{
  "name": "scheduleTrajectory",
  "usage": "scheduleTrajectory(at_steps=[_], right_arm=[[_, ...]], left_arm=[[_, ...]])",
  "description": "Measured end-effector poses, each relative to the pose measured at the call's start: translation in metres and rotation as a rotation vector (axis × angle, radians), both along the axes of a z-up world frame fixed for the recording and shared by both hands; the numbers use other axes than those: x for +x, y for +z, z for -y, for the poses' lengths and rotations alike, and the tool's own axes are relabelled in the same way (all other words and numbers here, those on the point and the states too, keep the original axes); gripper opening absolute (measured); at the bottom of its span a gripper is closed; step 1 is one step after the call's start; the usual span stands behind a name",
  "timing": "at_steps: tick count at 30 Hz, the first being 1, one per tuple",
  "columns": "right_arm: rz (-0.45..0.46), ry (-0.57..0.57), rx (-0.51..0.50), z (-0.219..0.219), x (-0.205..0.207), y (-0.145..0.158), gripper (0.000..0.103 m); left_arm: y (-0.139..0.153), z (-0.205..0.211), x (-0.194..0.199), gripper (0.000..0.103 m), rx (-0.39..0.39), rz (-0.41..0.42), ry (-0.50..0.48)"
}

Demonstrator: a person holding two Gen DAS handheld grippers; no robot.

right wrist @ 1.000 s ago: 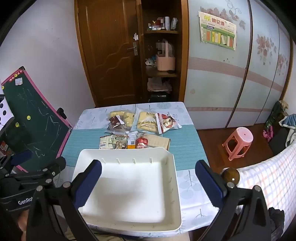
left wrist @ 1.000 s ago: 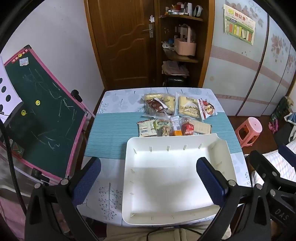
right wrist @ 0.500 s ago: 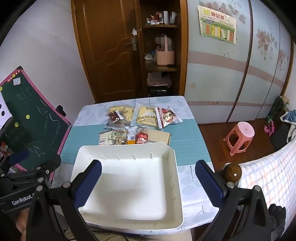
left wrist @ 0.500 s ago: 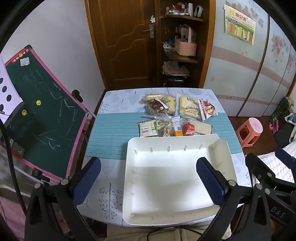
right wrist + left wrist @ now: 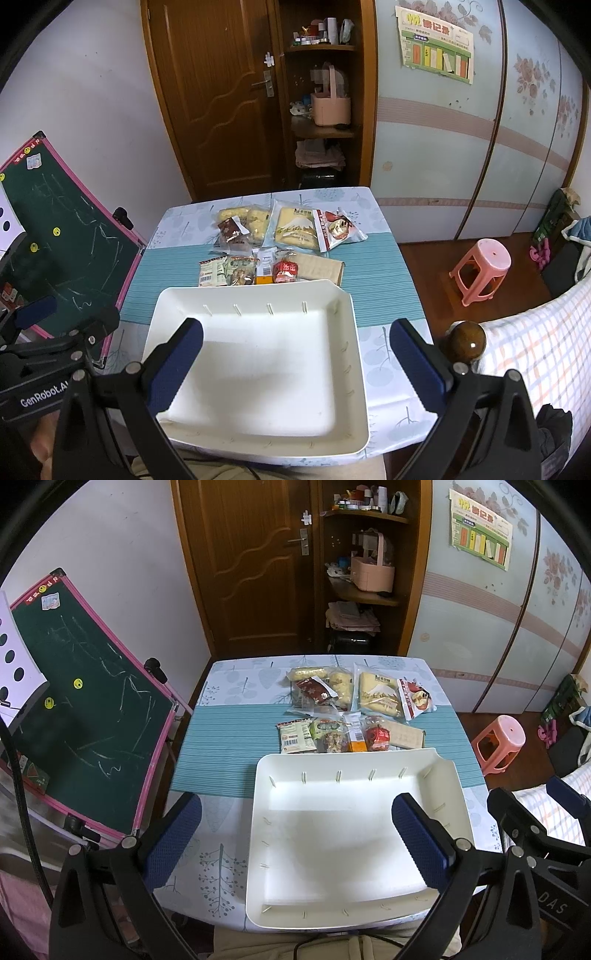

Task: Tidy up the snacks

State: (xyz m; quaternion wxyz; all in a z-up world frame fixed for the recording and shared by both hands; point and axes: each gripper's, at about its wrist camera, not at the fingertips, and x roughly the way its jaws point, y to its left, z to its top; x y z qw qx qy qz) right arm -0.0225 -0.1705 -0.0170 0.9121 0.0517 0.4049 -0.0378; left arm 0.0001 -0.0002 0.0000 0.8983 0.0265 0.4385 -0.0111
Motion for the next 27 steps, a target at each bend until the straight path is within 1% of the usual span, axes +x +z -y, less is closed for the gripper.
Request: scheduleTrajectory(at_steps=[27], right_arm=[[-0.014, 0.004, 0.02, 0.0, 0.0009, -0.0056, 0.102]], left_arm=[[0.0002, 0.0, -0.0002, 0.102, 0.0, 0.001, 0.001]])
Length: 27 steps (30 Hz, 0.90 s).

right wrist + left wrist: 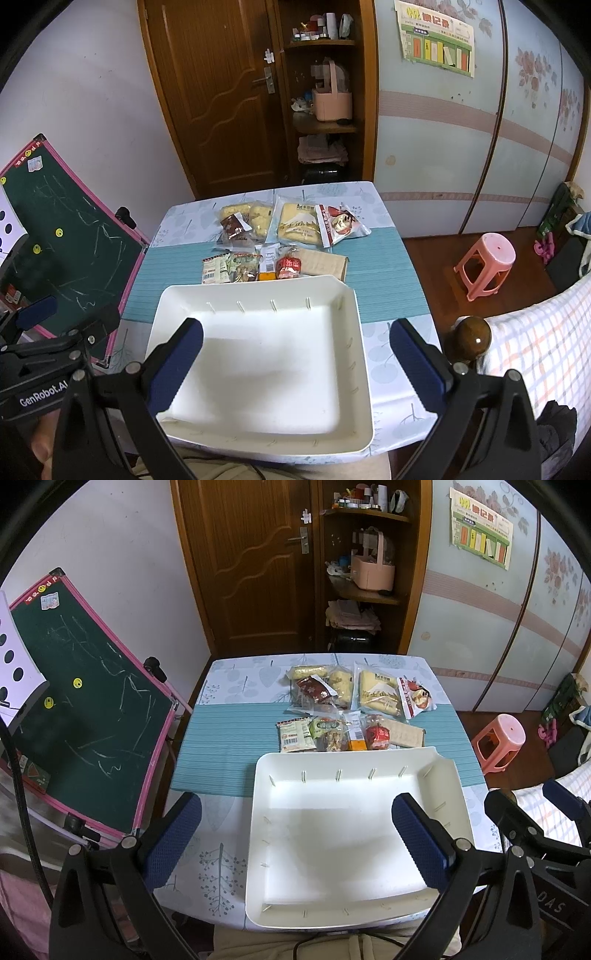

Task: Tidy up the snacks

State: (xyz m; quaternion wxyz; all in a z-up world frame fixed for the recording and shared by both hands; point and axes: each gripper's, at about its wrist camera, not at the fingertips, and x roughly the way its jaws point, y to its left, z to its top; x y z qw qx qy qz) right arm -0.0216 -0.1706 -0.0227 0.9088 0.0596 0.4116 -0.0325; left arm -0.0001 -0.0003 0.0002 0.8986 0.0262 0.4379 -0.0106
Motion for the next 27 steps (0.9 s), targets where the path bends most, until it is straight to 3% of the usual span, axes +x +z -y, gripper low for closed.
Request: scheduleTrajectory(at_steps=[11, 20, 27], right_arm=[[0.062, 0.076, 0.065, -0.001, -0.002, 0.007, 0.102], [0.045, 0.058, -0.035, -0.006, 0.011, 0.013, 0.102], [0.113, 0.061, -0.094, 0.001, 0.02, 0.042, 0.102]], left_arm=[[0.006, -0.005, 0.006, 0.102, -0.014, 0.027, -0.013], [0.02, -0.013, 0.013, 0.102, -0.018, 0.062, -0.004], [0.043, -0.019, 0.023, 0.102, -0.009, 0.109, -0.012]])
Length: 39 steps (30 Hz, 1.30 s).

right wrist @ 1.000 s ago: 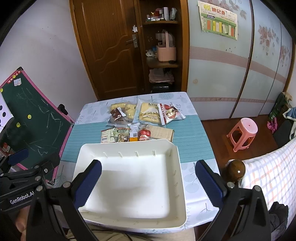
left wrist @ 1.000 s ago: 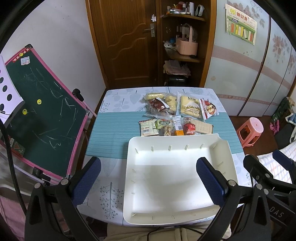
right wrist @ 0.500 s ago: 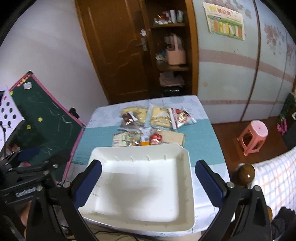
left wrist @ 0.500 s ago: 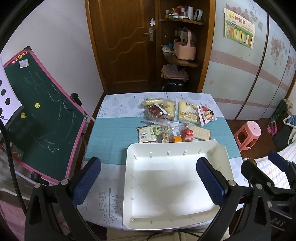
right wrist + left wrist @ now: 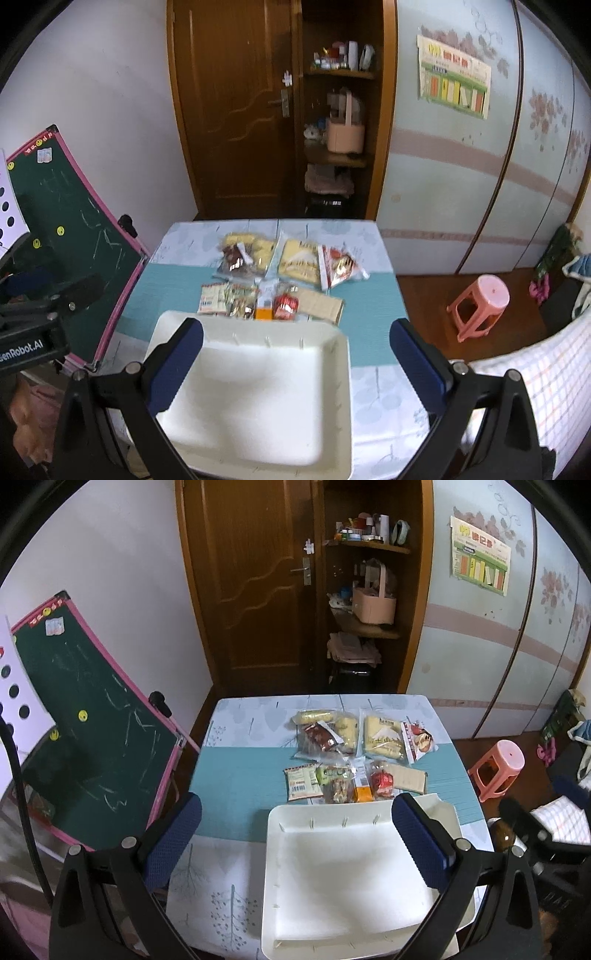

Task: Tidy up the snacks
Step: 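Grasp the LIPO biscuit pack with the left tool while the right tool grasps the red-labelled nut bag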

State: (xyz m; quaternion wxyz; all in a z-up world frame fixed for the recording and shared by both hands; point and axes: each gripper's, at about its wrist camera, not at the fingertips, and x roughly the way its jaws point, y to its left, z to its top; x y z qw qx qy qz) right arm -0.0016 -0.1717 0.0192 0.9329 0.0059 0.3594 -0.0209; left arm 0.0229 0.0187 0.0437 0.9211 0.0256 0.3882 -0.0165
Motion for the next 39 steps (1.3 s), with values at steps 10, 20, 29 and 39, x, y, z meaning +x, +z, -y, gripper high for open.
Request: scheduleTrajectory(at_steps=[10, 20, 29, 39], right_arm=[[0.07, 0.007, -0.019, 0.006, 0.009, 0.036, 0.102], [0.17, 0.032, -0.069, 0.009, 0.012, 0.067, 0.102], [0.069, 0.055, -0.09, 0.025, 0.084, 0.049, 0.101], [-0.294, 0.047, 0.057, 0.032, 0.193, -0.082, 0.089]], left_arm=[[0.006, 0.001, 0.008, 0.102, -0.029, -0.031, -0.047], [0.018, -0.001, 0.029, 0.102, -0.03, -0.073, -0.14], [0.0, 0.004, 0.098, 0.102, 0.083, -0.082, -0.165], [-0.129, -0.006, 0.207, 0.101, 0.08, -0.383, -0.139]])
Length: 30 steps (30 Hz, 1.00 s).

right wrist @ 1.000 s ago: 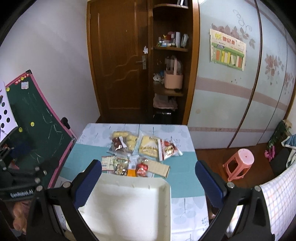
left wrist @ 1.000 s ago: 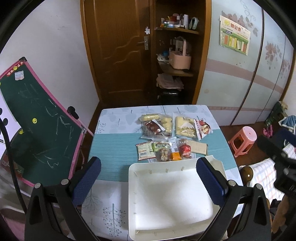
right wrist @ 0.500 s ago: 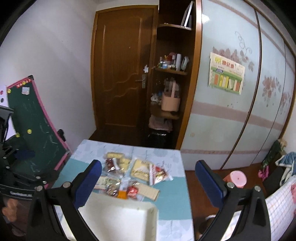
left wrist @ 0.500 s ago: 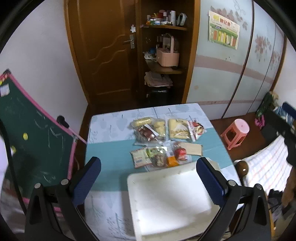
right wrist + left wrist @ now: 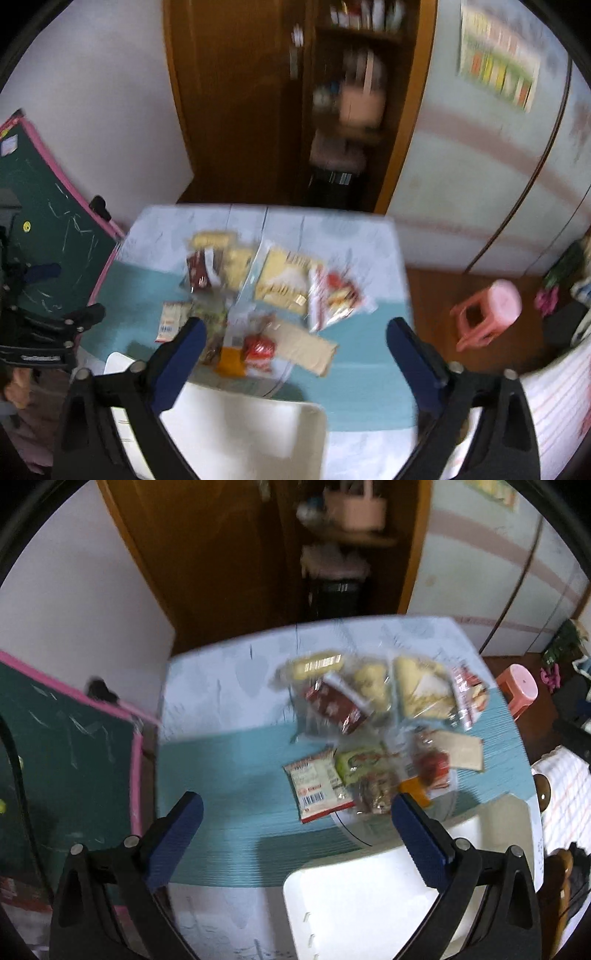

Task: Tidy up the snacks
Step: 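Grasp the LIPO biscuit pack with the left tool while the right tool grasps the red-labelled nut bag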

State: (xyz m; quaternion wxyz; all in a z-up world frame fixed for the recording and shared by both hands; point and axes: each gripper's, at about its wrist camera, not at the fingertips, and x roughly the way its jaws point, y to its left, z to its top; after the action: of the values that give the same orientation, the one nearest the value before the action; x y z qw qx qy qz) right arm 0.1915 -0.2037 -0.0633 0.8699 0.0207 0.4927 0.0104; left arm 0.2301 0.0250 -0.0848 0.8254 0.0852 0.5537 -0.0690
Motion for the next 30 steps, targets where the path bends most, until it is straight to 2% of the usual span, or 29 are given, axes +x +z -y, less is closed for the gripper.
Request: scheduleTrajectory(at_steps=[1, 5, 9, 13, 17, 22, 30], right_arm=[[-0.038, -0.005, 0.023, -0.001, 0.007, -0.013, 0.085], [-0.152, -0.036, 0.065, -0.006, 0.033, -0.061, 0.082], [-0.278, -0.072, 0.108, -0.012, 0.056, -0.11, 0.075], [-0.363, -0.098, 0.165, -0.014, 0.068, -0.143, 0.068], [-0.407, -0.113, 0.204, -0.018, 0.072, -0.161, 0.067], [-0.474, -0.117, 0.242, -0.024, 0.076, -0.18, 0.053], [-0.465, -0.09, 0.188, -0.033, 0.072, -0.181, 0.053]], left_arm=[[-0.016, -0.004, 0.01, 0.099, -0.015, -0.041, 0.022], [-0.061, -0.008, 0.032, 0.097, -0.06, -0.138, 0.089], [-0.096, -0.006, 0.048, 0.091, -0.064, -0.198, 0.135], [-0.125, -0.003, 0.059, 0.082, -0.064, -0.261, 0.159], [-0.145, -0.002, 0.067, 0.077, -0.08, -0.317, 0.182], [-0.161, -0.002, 0.071, 0.076, -0.082, -0.35, 0.206], [-0.187, -0.007, 0.081, 0.076, -0.074, -0.389, 0.253]])
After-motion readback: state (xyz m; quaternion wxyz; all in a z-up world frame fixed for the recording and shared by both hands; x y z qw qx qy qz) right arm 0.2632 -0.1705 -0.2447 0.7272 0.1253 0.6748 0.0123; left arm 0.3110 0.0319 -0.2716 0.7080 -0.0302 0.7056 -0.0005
